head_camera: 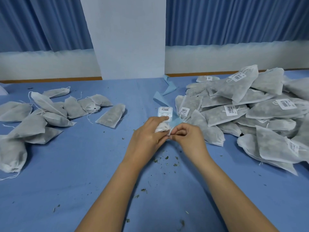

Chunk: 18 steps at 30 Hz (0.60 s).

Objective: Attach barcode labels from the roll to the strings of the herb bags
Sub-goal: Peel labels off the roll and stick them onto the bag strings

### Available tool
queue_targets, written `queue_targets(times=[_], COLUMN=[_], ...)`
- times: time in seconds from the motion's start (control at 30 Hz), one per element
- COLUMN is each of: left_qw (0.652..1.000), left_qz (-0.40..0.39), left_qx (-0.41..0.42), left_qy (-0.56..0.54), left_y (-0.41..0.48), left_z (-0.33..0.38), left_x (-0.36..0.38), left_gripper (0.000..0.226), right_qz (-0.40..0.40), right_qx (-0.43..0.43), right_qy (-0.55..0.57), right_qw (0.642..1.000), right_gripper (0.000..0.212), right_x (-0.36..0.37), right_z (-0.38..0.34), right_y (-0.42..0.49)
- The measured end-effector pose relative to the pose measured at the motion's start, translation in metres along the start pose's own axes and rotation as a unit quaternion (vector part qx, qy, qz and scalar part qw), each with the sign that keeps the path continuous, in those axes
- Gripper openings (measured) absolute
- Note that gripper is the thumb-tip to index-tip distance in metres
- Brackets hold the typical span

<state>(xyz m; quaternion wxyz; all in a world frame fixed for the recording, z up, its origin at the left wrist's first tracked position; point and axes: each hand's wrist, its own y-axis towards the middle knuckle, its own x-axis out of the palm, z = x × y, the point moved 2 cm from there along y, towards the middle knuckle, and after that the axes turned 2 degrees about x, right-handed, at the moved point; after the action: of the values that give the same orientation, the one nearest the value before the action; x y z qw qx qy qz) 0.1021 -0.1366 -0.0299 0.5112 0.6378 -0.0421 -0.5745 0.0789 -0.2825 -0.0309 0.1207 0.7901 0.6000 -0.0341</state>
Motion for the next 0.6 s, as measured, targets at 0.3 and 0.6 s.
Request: queue_targets(times=[0.3,0.6], left_qw=[0.990,0.794], left_qz=[0.057,0.296], left_qx=[-0.068,-0.331], left_qy=[-0.108,-0.414], left_y=[-0.006,-0.015], left_z=[-0.006,-0.031], left_x=[-0.004,-0.047], left_gripper=[0.004,0.014], right_qz=[0.011,0.121], right_qx=[-0.063,-0.026], right_qy=[-0.055,-0.103], right_qw=[0.996,0.987], right_gripper=[0.039,0.031], right_x=[0.005,-0.004], right_z=[-0.003,0.006], right_y=[-0.002,0.008])
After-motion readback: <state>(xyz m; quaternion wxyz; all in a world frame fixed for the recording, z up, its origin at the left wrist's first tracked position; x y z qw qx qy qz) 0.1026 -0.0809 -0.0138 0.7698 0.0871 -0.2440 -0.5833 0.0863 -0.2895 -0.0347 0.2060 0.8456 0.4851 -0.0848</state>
